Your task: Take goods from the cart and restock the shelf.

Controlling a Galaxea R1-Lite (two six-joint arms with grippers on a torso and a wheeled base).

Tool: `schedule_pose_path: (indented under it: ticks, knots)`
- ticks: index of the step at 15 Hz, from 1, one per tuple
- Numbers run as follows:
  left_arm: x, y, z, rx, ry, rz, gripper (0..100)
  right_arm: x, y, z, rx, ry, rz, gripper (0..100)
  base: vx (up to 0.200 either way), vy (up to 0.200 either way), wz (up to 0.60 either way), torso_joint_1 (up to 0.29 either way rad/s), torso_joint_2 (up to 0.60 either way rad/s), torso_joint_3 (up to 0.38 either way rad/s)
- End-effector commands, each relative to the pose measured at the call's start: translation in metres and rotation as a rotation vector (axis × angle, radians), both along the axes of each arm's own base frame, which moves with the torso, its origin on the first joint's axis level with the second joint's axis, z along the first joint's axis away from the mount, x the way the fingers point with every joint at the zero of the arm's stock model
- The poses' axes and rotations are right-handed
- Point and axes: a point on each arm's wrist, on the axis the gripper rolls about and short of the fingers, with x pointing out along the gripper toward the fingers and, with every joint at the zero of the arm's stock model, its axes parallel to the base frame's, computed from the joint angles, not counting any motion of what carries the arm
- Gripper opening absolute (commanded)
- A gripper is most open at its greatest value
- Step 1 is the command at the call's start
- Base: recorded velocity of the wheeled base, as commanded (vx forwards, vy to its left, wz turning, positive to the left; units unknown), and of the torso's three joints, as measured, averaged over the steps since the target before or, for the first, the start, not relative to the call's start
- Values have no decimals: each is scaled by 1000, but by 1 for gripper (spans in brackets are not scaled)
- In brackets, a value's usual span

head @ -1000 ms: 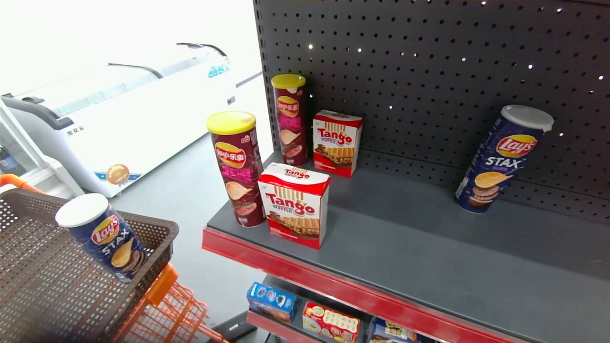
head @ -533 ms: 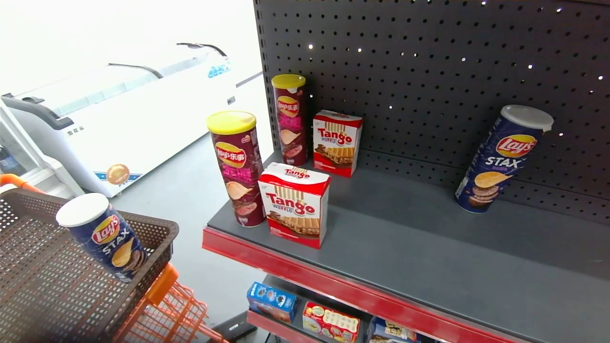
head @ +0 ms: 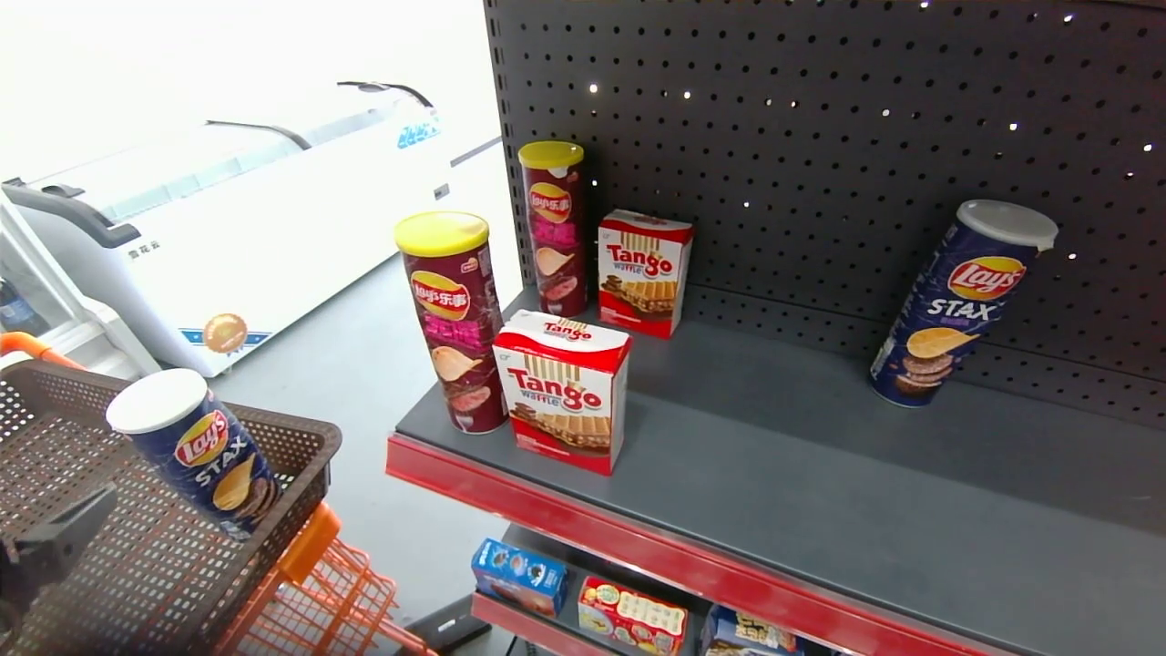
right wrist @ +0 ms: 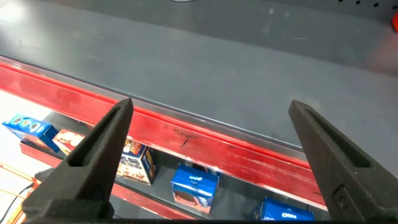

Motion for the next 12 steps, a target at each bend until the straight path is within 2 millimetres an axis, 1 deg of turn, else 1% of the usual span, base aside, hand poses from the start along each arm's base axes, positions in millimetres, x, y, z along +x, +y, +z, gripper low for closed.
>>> schedule_pose_path:
  ticks: [1,2,5,8,9,10,11,12]
  knots:
    - [36,7,-28,-26,124,-20,100,0,0,0,0,0,0,100,0,0,0,0,0,0]
    - [48,10,-37,-25,129,-18,100,0,0,0,0,0,0,100,0,0,0,0,0,0]
    - [69,15,-53,-41,169,-18,100,0,0,0,0,0,-1,100,0,0,0,0,0,0]
    - [96,23,-64,-64,125,-27,100,0,0,0,0,0,0,100,0,0,0,0,0,0]
    - [105,26,-71,-88,129,-38,100,0,0,0,0,0,0,100,0,0,0,0,0,0]
    - [110,29,-76,-100,134,-38,100,0,0,0,0,0,0,100,0,0,0,0,0,0]
    - [110,29,-76,-100,134,-38,100,0,0,0,0,0,0,100,0,0,0,0,0,0]
    - [120,33,-83,-108,122,-52,100,0,0,0,0,0,0,100,0,0,0,0,0,0]
